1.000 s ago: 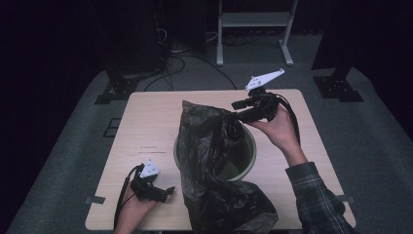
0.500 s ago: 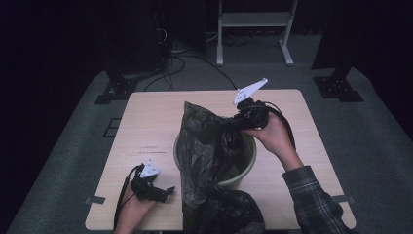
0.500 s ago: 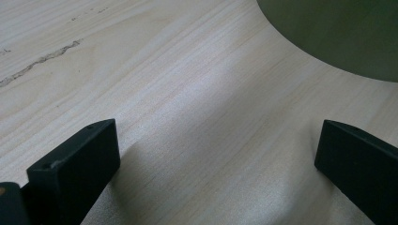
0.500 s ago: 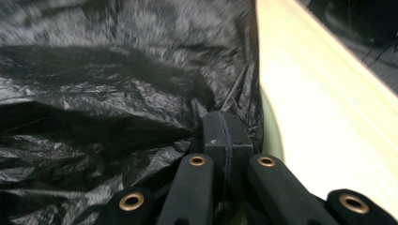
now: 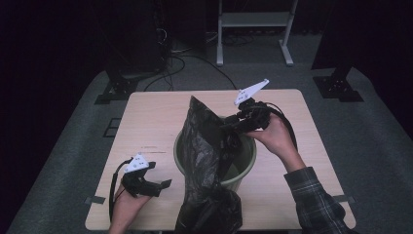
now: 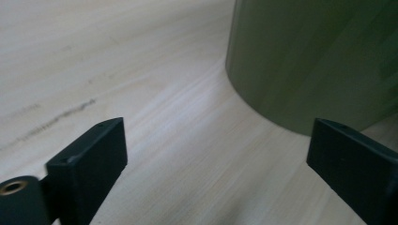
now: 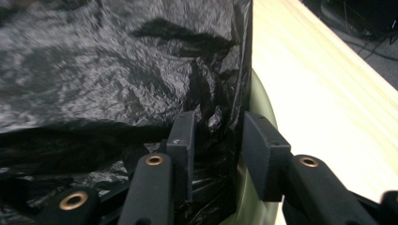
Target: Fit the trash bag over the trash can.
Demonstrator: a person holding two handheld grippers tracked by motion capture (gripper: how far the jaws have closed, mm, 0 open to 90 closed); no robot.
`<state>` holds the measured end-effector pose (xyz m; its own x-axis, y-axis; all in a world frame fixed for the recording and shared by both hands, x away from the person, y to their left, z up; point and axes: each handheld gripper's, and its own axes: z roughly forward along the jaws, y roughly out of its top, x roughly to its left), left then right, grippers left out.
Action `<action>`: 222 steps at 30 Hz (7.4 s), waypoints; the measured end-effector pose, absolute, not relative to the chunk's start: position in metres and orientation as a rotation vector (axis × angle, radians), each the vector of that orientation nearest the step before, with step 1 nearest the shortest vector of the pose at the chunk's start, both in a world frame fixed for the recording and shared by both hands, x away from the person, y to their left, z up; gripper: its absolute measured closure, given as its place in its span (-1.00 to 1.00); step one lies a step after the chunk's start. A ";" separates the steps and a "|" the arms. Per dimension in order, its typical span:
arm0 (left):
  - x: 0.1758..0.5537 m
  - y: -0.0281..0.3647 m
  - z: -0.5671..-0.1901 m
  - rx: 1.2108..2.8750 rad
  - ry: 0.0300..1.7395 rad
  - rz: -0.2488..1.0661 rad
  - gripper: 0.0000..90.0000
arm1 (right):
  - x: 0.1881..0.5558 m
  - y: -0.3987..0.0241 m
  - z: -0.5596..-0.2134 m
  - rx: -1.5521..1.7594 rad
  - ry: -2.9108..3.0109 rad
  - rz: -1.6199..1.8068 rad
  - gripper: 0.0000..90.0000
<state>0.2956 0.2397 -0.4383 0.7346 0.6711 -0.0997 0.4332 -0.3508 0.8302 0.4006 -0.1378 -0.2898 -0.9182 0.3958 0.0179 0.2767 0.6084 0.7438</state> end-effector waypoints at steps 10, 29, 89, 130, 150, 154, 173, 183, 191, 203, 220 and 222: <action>0.286 0.252 -0.376 1.928 0.735 0.324 -0.57 | 0.399 -0.147 -0.285 0.624 2.626 1.264 -0.10; 0.301 0.177 -0.266 1.943 0.430 0.391 -0.57 | 0.382 -0.151 -0.281 0.588 2.612 1.352 -0.23; 0.326 0.155 -0.286 2.106 0.475 0.456 0.01 | 0.342 -0.121 -0.279 0.400 2.688 1.390 0.98; 0.313 0.156 -0.271 2.039 0.432 0.453 -0.23 | 0.354 -0.172 -0.259 0.647 2.507 1.518 -0.19; 0.311 0.148 -0.272 2.043 0.391 0.432 -0.25 | 0.332 -0.136 -0.286 0.478 2.740 1.378 0.99; 0.313 0.144 -0.274 2.046 0.373 0.408 -0.31 | 0.347 -0.131 -0.284 0.481 2.695 1.382 0.99; 0.330 0.127 -0.286 2.181 0.361 0.302 0.98 | 0.377 -0.123 -0.265 0.527 2.575 1.493 0.50; 0.354 0.144 -0.275 2.107 0.545 0.373 0.99 | 0.351 -0.173 -0.255 0.602 2.473 1.631 -0.05; 0.369 0.137 -0.273 2.105 0.620 0.385 0.99 | 0.313 -0.199 -0.247 0.558 2.423 1.735 -0.12; 0.370 0.128 -0.276 2.131 0.645 0.380 0.99 | 0.292 -0.180 -0.232 0.443 2.443 1.723 0.00; 0.343 0.158 -0.270 2.012 0.569 0.350 0.19 | 0.345 -0.184 -0.264 0.615 2.409 1.562 1.00; 0.340 0.158 -0.263 2.000 0.543 0.352 0.11 | 0.354 -0.182 -0.266 0.637 2.404 1.557 1.00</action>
